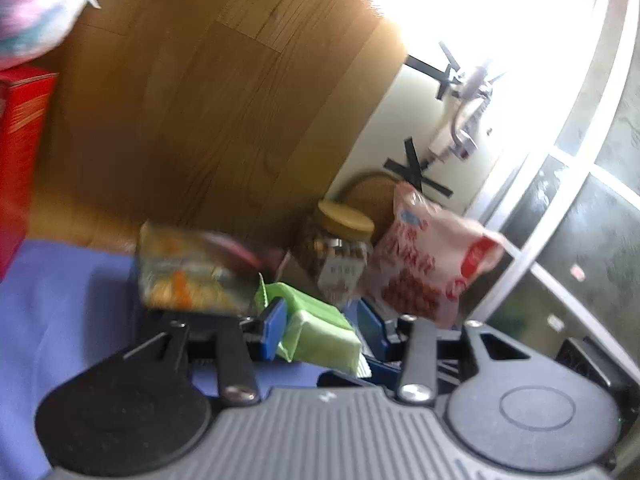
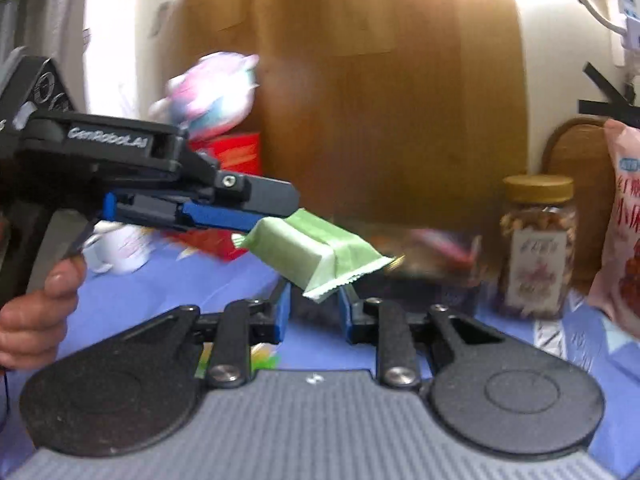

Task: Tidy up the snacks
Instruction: 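Lower the green pastry into the black box and open left gripper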

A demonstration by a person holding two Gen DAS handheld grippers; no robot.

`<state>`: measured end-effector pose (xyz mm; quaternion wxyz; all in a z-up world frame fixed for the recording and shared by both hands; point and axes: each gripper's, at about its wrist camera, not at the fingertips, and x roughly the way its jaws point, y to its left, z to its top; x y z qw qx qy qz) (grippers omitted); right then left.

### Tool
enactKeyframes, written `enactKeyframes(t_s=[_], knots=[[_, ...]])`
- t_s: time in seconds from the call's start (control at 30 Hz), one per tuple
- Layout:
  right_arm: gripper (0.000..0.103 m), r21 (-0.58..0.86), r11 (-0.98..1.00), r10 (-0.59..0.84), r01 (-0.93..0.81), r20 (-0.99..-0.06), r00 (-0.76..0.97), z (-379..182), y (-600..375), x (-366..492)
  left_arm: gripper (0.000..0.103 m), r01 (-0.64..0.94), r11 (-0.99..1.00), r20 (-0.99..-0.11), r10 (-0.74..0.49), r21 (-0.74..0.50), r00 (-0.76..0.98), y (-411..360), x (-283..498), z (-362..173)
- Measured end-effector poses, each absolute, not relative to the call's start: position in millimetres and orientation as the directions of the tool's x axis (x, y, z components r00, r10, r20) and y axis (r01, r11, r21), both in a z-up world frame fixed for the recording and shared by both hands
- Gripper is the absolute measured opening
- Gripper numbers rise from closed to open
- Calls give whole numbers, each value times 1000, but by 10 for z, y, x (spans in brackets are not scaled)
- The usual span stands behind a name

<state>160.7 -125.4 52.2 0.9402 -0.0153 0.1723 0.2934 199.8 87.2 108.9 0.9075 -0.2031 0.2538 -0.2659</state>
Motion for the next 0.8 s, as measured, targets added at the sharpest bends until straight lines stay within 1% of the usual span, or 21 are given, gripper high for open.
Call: enactKeyframes(t_s=[0.1,0.2,0.23,0.27,0.33,0.43,0.5,0.6,0.7,0.8], knots=[[28,92,859,504,-504,-331,798,554,-1301,1978,39,368,767,-363,-594,-526,718,777,2428,1034],[30,43,894,432,-445,-342,835,511,-1321,2255,39,338,761,-394,-597,-553,699,674,2777,850],[33,13,908,397,-418,-341,852,488,-1326,2317,39,325,770,-410,-588,-549,697,633,2869,780],[34,-2,920,368,-392,-341,865,471,-1346,2357,39,311,785,-433,-571,-535,698,606,2925,722],[34,35,930,355,-366,-345,869,459,-1462,2363,39,282,810,-469,-541,-515,698,589,2957,648],[34,156,909,417,-387,-341,843,430,-1729,2168,39,305,776,-436,-580,-551,688,688,2770,611],[35,224,883,469,-413,-356,808,353,-1835,2019,39,326,764,-412,-594,-557,691,760,2587,636],[35,339,802,596,-492,-394,700,199,-1871,1759,42,343,746,-379,-610,-572,695,894,2266,657],[44,382,751,660,-539,-405,633,86,-1729,1565,42,330,739,-376,-610,-587,698,1011,1985,620],[47,381,722,692,-577,-413,592,28,-1512,1500,42,299,743,-393,-598,-598,698,1077,1761,543]])
